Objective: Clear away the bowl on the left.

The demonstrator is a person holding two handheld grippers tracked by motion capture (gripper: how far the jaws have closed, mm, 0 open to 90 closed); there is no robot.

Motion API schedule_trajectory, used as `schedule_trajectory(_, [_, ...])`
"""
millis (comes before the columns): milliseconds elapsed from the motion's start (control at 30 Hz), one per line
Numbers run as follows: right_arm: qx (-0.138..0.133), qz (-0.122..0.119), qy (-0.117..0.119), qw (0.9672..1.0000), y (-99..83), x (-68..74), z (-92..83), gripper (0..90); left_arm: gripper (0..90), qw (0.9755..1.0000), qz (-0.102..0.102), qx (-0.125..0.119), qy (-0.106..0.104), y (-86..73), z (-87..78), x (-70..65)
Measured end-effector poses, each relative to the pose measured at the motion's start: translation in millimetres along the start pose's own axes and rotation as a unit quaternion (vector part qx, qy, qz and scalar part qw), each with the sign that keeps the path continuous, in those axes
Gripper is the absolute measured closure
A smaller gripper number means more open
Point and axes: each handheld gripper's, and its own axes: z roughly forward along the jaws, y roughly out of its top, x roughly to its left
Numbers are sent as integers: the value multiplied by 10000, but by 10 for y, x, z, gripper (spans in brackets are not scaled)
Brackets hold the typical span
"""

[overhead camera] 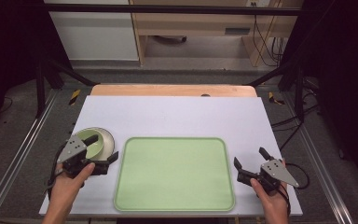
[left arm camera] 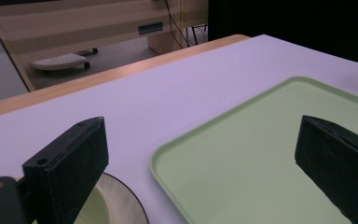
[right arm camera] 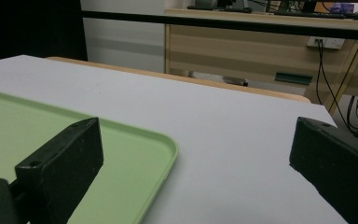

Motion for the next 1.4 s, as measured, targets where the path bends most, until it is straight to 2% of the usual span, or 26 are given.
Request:
schedule_trajectory(100, [-20,-43,13,10000,3,11,-5,29,36,9998,-93,-115,105,95,17,66])
schedule_trajectory(133, [1,-58,17,10000,-2,17,-6,28,43,9998,-43,-134,157,148,-12,113])
schedule_trajectory(167, [1,-58,17,10000,-2,17,-6,28,40,9998,-43,-134,157,148,-12,113])
schedule_trajectory(200, [6,-41,18,10000,-5,12,-2,28,40,9995,24,-105,298,142,-79,171])
schedule_trajectory(233, [6,-41,18,10000,-5,12,-2,28,41,9995,24,-105,298,142,-79,171])
schedule_trajectory(300, [9,-20,22,10000,-7,3,6,28,41,9989,-20,-126,455,117,-159,259])
schedule_trajectory(367, [21,-7,23,10000,-6,2,10,28,41,9978,-120,-195,625,99,-237,359])
schedule_trajectory(400, [9,-27,29,10000,0,9,1,28,42,9964,-169,-220,798,80,-316,446])
schedule_trajectory(433, [9,-27,29,10000,0,9,1,28,42,9964,-169,-220,798,80,-316,446])
schedule_trajectory(500, [-4,-41,37,10000,8,22,-12,28,42,9951,-144,-186,956,56,-394,526])
schedule_trajectory(533, [2,-43,35,10000,7,23,-10,28,42,9932,-187,-191,1135,29,-451,598])
schedule_trajectory(633, [2,-21,20,10000,2,19,3,28,42,9921,-274,-228,1203,-2,-498,664])
schedule_trajectory(700, [22,-18,22,10000,0,19,10,28,42,9901,-325,-167,1353,-54,-552,747])
schedule_trajectory(867, [35,-26,10,10000,3,30,5,28,45,9879,-520,-183,1450,-126,-582,821])
schedule_trajectory(967, [46,-40,20,10000,1,34,10,28,45,9871,-576,-94,1489,-163,-560,843])
schedule_trajectory(1100, [46,-27,22,10000,0,31,11,28,45,9861,-665,117,1520,-225,-495,859])
schedule_trajectory(1133, [51,-23,22,10000,-2,30,12,28,51,9855,-699,251,1526,-262,-463,869])
schedule_trajectory(1267, [52,-18,24,10000,-1,35,10,28,66,9857,-750,361,1462,-313,-419,873])
schedule_trajectory(1400, [64,-26,27,10000,-1,44,16,28,107,9839,-880,548,1452,-353,-368,885])
